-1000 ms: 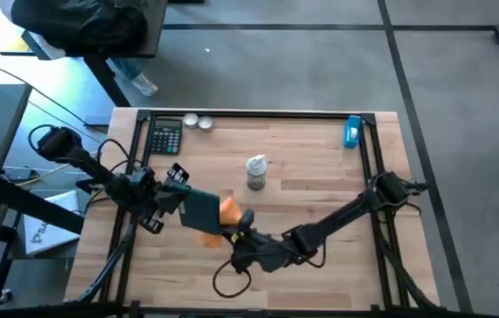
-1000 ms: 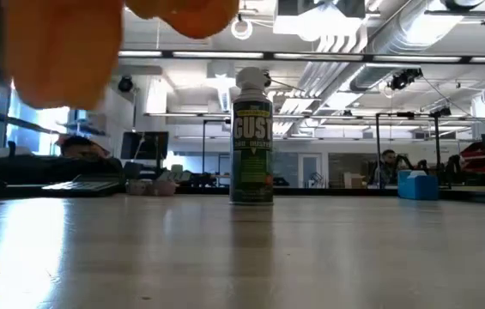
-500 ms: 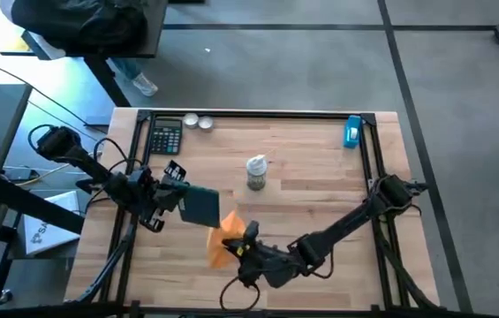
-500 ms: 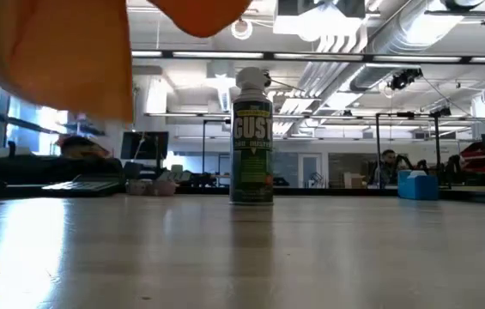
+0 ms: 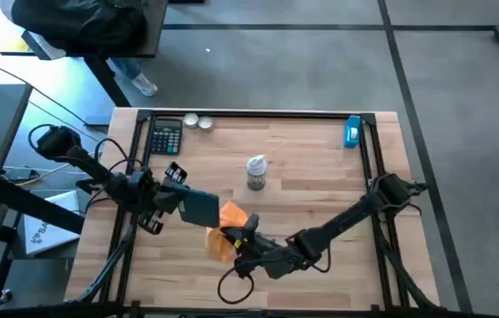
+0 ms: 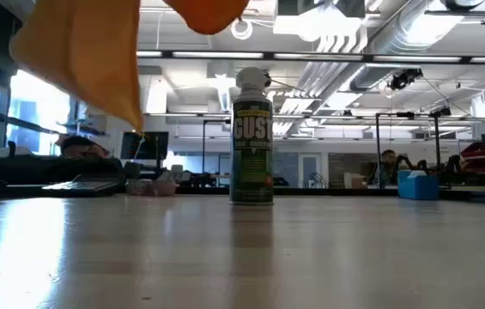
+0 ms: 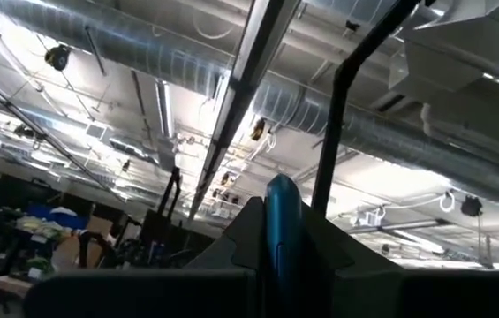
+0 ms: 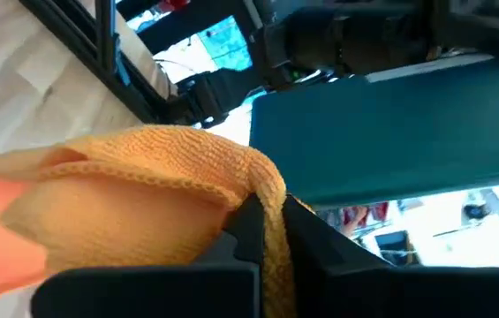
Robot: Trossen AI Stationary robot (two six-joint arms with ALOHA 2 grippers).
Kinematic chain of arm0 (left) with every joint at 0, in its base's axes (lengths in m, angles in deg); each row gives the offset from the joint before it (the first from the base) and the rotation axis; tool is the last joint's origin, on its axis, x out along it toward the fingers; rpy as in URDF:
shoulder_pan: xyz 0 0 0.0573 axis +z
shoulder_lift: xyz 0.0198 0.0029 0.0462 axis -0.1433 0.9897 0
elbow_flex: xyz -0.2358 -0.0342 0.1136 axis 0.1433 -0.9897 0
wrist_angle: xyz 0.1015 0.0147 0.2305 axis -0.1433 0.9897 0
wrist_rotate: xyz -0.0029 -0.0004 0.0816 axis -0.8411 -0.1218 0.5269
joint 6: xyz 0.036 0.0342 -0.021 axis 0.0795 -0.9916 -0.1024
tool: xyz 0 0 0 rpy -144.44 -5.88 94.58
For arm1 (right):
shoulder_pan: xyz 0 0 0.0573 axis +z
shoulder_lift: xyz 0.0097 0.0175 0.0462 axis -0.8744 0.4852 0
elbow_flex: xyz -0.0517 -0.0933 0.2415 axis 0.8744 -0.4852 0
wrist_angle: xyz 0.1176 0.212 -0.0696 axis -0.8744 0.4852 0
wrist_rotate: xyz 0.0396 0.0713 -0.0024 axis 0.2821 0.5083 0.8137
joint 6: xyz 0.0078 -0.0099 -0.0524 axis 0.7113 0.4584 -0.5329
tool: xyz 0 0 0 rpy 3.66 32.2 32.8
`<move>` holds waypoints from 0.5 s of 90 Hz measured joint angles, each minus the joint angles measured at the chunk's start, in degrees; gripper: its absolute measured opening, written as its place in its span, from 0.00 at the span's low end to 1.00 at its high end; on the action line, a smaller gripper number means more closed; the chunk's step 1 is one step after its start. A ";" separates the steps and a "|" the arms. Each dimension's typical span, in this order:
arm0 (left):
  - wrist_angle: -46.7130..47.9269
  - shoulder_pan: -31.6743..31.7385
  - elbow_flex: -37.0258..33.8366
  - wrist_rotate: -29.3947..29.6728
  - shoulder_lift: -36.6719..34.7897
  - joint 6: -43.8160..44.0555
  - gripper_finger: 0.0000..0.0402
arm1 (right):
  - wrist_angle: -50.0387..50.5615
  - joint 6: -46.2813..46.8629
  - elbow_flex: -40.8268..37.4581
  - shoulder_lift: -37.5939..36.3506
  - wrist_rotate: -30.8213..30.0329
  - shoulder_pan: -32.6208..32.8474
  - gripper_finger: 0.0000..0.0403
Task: Apply microfiber cloth
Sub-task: Wipe the back of the blue tablet using the orange microfiber cloth
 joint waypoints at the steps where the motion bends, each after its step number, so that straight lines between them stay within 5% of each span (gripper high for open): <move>1: 0.31 -0.08 0.00 0.00 0.01 -0.04 0.04 | -0.37 -0.51 0.00 0.00 -0.09 0.00 0.00; 45: 10.64 -4.47 -0.04 -4.07 -0.12 -9.38 0.04 | -14.66 -22.86 -0.04 0.08 -5.00 0.09 0.00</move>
